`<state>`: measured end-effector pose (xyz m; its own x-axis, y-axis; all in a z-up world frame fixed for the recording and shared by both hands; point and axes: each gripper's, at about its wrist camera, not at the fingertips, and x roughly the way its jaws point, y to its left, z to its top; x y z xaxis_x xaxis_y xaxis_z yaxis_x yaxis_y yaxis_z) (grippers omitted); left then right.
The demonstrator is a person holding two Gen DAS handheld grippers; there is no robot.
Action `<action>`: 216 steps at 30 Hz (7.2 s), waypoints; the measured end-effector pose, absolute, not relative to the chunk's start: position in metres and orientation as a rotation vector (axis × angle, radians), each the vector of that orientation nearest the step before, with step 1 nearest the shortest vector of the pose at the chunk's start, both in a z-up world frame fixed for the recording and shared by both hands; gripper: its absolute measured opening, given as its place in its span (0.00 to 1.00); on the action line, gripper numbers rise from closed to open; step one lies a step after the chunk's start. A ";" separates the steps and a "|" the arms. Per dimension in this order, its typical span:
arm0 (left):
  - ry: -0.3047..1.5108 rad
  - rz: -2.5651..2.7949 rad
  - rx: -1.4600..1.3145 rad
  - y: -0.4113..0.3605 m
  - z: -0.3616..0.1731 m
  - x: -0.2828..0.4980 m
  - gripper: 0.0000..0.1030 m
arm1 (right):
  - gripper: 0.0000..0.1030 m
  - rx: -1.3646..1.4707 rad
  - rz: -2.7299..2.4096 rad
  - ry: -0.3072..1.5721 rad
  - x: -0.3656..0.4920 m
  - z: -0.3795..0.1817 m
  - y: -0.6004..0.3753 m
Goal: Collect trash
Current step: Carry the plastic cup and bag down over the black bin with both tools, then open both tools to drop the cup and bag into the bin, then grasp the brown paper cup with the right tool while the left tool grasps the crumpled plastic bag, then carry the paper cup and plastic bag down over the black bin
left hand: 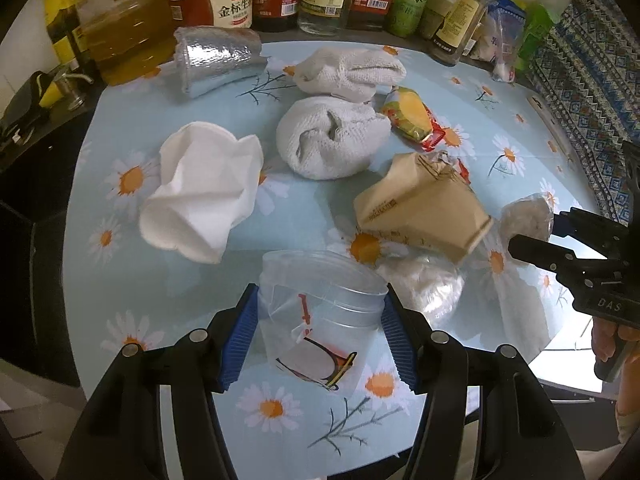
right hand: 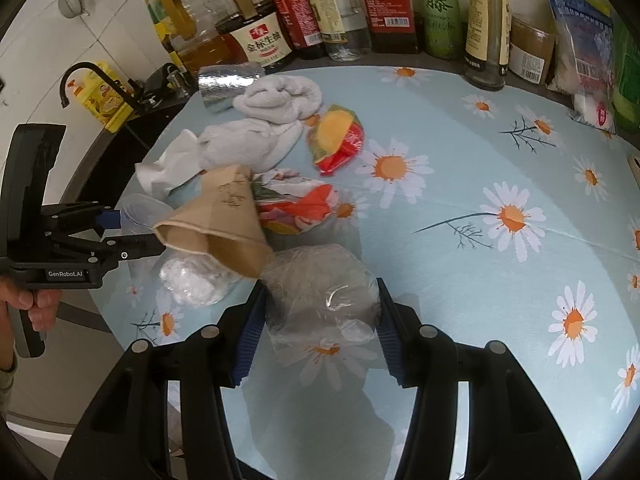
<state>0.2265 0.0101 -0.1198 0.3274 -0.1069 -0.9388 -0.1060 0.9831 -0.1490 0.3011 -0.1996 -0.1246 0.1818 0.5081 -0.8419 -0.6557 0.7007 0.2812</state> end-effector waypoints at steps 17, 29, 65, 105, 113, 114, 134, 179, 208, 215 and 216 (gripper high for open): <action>1.203 0.013 -0.277 0.011 -0.109 0.131 0.56 | 0.51 -0.203 0.911 1.104 0.217 -0.111 -0.175; 1.236 0.084 -0.412 0.023 -0.139 0.038 0.56 | 0.51 -0.309 1.055 1.141 0.134 -0.127 -0.126; 1.337 0.182 -0.627 0.044 -0.194 -0.028 0.68 | 0.65 -0.311 1.143 1.250 0.089 -0.152 -0.089; 1.247 0.049 -0.475 0.002 -0.120 0.090 0.68 | 0.70 -0.162 0.932 1.102 0.207 -0.097 -0.173; 1.250 0.055 -0.443 -0.012 -0.111 0.131 0.68 | 0.74 -0.154 0.920 1.087 0.256 -0.096 -0.174; 1.248 0.061 -0.445 -0.013 -0.110 0.136 0.68 | 0.74 -0.152 0.928 1.094 0.262 -0.097 -0.171; 1.283 0.124 -0.522 -0.004 -0.124 0.147 0.68 | 0.74 -0.226 0.986 1.145 0.299 -0.127 -0.117; 1.311 -0.039 -0.388 -0.032 -0.133 0.225 0.68 | 0.33 -0.069 0.908 1.053 0.317 -0.091 -0.182; 1.308 -0.010 -0.293 -0.045 -0.134 0.236 0.51 | 0.33 0.008 0.822 1.041 0.314 -0.091 -0.232; 1.284 0.007 -0.306 -0.041 -0.126 0.222 0.51 | 0.33 -0.008 0.836 1.037 0.297 -0.089 -0.228; 1.280 0.010 -0.309 -0.039 -0.124 0.219 0.51 | 0.33 -0.012 0.839 1.038 0.295 -0.089 -0.227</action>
<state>0.2185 -0.0392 -0.1241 0.2922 -0.1633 -0.9423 -0.1786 0.9587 -0.2215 0.2946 -0.2266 -0.0888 0.2342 0.6060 -0.7602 -0.6165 0.6972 0.3659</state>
